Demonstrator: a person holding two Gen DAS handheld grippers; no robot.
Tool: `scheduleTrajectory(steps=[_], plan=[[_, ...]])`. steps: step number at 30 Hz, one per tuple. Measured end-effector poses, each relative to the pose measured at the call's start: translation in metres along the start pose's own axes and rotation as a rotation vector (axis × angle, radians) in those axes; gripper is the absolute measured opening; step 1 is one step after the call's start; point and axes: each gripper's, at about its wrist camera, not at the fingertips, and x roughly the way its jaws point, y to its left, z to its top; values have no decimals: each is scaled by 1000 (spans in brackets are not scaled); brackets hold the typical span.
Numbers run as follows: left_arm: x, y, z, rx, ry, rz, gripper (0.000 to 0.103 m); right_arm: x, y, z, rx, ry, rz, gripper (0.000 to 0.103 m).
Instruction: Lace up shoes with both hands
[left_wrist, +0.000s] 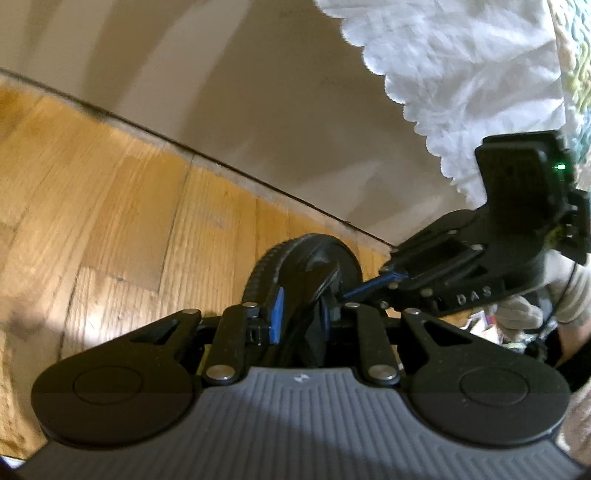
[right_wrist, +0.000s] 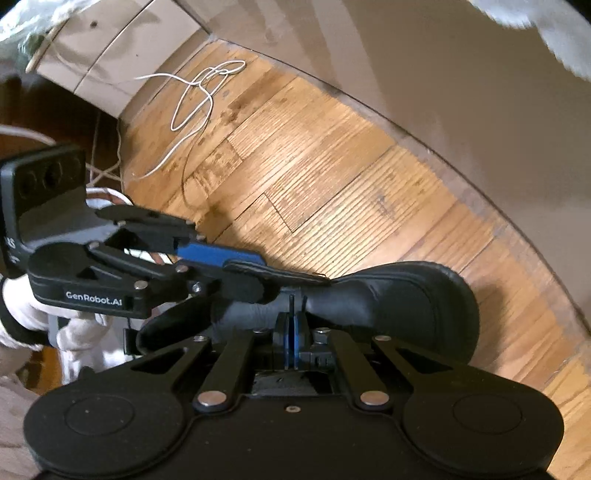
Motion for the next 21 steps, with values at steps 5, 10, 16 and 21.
scheduleTrajectory(steps=[5, 10, 16, 21], plan=[[4, 9, 4, -92, -2, -38, 14, -9, -1, -3, 7, -43, -30, 2], [6, 27, 3, -240, 3, -99, 11, -17, -8, -5, 18, -54, -42, 4], [7, 24, 2, -224, 5, -96, 11, -4, -10, 2, 11, 1, -8, 4], [6, 20, 3, -181, 3, -82, 11, 3, -3, 14, -55, 73, -25, 3]])
